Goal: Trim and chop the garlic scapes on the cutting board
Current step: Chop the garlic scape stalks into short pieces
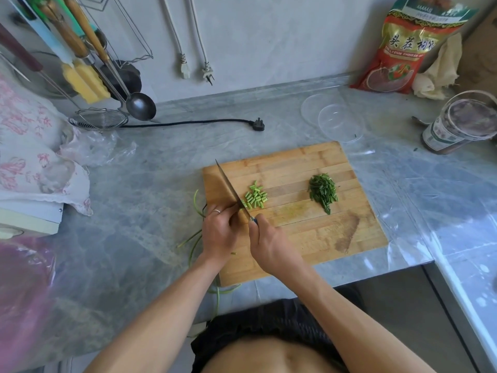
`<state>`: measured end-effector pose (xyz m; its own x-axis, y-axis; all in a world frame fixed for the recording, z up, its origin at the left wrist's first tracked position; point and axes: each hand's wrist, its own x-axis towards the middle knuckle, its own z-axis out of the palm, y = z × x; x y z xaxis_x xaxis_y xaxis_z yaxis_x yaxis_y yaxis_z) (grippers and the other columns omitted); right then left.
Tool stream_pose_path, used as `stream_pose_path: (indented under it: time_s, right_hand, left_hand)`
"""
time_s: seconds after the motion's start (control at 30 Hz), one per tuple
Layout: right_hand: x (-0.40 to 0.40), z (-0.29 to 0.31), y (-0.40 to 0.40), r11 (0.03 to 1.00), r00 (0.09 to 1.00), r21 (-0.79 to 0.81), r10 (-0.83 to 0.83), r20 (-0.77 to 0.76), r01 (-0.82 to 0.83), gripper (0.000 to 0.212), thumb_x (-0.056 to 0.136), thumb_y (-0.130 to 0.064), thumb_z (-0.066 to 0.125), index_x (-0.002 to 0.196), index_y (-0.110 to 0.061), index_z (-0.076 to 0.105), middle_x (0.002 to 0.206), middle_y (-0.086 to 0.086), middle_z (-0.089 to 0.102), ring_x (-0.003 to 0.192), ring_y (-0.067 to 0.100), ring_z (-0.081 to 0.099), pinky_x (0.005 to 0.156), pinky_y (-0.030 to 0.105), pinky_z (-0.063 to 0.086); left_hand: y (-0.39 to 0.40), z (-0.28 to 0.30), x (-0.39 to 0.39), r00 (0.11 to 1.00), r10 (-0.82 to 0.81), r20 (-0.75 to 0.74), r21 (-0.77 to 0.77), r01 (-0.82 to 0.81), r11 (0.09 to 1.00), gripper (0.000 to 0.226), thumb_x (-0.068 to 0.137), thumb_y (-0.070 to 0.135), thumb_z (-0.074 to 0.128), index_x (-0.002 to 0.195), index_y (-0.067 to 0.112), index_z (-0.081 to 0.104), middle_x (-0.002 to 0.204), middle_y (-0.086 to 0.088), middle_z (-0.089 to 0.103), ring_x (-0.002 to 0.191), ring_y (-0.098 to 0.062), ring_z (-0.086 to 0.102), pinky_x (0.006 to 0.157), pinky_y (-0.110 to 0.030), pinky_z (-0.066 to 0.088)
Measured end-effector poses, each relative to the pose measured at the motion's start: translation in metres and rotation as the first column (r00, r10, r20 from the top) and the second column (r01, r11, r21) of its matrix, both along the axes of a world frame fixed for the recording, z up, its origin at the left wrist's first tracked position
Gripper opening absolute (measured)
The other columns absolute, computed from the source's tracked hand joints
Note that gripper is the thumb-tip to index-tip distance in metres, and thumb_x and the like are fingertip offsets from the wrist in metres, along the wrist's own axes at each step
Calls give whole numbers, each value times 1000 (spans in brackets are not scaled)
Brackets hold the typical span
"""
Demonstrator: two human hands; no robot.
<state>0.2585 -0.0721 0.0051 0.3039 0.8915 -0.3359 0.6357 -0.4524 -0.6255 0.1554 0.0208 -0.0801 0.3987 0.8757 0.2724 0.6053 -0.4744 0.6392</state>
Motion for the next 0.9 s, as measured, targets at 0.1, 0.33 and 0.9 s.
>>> stream_pose_path:
  time_s: [0.1,0.33,0.9]
  right_hand:
    - [-3,-7,-5,998,998,55,-39,-38,41,26,104,-36,29,92,-14,37,59,10,46,47,29,41,43,34,24]
    - [-6,-17,10,1000,1000,20,6,-1,-6,31,104,-37,23,101,-12,41,76,9,52,47,17,35,46,29,21]
    - [7,-10,-10,968,939,63,-217,-268,242,31,106,-22,28,76,-16,34,64,2,39,55,21,37,50,27,34]
  left_hand:
    - [0,0,0,1000,-3,13,-41,3,999,30,86,26,53,96,13,79,95,-2,74,92,-23,60,76,-20,40]
    - [3,-4,-3,999,-51,14,-34,51,998,28,86,23,56,99,11,78,97,-2,75,90,-26,64,86,-6,31]
    - [2,-12,-3,998,43,40,7,-43,999,15,84,0,74,99,3,76,97,-7,72,89,-25,67,79,-32,52]
